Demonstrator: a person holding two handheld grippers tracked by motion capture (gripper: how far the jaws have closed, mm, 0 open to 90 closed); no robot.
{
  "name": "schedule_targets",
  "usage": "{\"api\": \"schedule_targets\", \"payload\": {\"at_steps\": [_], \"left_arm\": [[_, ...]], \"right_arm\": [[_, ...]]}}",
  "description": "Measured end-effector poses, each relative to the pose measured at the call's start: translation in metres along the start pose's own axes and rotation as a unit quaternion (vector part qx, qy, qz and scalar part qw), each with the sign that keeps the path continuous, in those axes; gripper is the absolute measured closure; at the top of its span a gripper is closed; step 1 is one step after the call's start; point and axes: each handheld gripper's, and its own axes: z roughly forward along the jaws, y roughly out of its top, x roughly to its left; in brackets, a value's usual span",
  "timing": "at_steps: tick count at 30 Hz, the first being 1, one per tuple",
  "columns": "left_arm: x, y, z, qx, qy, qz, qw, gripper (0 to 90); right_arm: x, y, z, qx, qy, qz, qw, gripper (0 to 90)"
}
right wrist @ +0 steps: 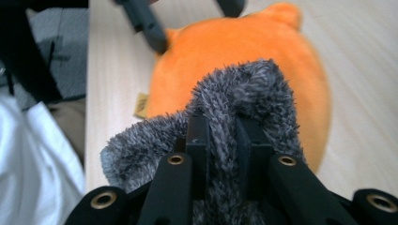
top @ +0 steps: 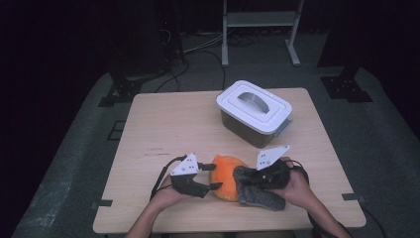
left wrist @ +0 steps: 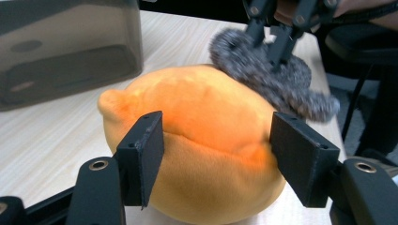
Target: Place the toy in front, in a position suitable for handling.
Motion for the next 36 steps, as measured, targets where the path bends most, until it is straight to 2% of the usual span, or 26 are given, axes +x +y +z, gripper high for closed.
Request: {"api": "schedule_targets", "payload": {"at_steps": [3, 5, 7, 10, 14, 21, 23, 25, 28, 30, 32, 36], "left_arm": [[0.0, 0.0, 0.0, 0.002, 0.004, -0.005, 1.0, 36.2], [-0.002, 0.0, 0.003, 0.013, 0.013, 0.005, 0.9998, 37.2], [-0.005, 0.0, 0.004, 0.022, 0.026, 0.022, 0.9992, 37.5], [-0.008, 0.0, 0.005, 0.017, 0.023, 0.041, 0.9987, 39.2], [-0.014, 0.001, 0.007, 0.018, 0.017, 0.065, 0.9976, 39.7], [-0.011, -0.003, 0.004, 0.02, 0.016, 0.062, 0.9978, 39.1], [-0.008, -0.002, 0.003, 0.013, 0.009, 0.043, 0.999, 34.8], [-0.005, -0.001, 0.004, 0.01, 0.014, 0.022, 0.9996, 29.8], [-0.005, 0.0, 0.007, 0.01, 0.016, 0.017, 0.9997, 27.7], [-0.006, 0.0, 0.008, 0.015, 0.019, 0.025, 0.9994, 30.8], [-0.008, 0.0, 0.008, 0.018, 0.025, 0.034, 0.9989, 33.9], [-0.015, 0.001, 0.009, 0.018, 0.028, 0.068, 0.9972, 37.6]], "right_arm": [[0.006, 0.0, 0.001, 0.011, 0.007, -0.016, 0.9998, 76.9], [0.009, 0.002, 0.002, 0.017, 0.009, -0.022, 0.9996, 77.0], [0.012, 0.006, -0.001, 0.006, -0.003, -0.038, 0.9993, 77.4], [0.013, 0.016, -0.007, -0.022, -0.01, -0.041, 0.9988, 77.4], [0.01, 0.022, -0.007, -0.029, -0.022, -0.042, 0.9984, 77.0], [0.001, 0.008, -0.006, -0.013, -0.012, -0.018, 0.9997, 76.8], [0.0, 0.002, -0.006, -0.007, -0.008, -0.007, 0.9999, 76.8], [-0.001, -0.002, -0.007, -0.005, -0.003, -0.001, 1.0, 76.8], [0.001, -0.002, -0.006, 0.002, 0.014, -0.007, 0.9999, 76.6], [0.004, -0.001, -0.005, 0.007, 0.021, -0.01, 0.9997, 76.5], [0.005, 0.001, -0.005, 0.008, 0.019, -0.015, 0.9997, 76.6], [0.004, 0.011, -0.013, -0.024, 0.008, -0.018, 0.9995, 76.8]]}}
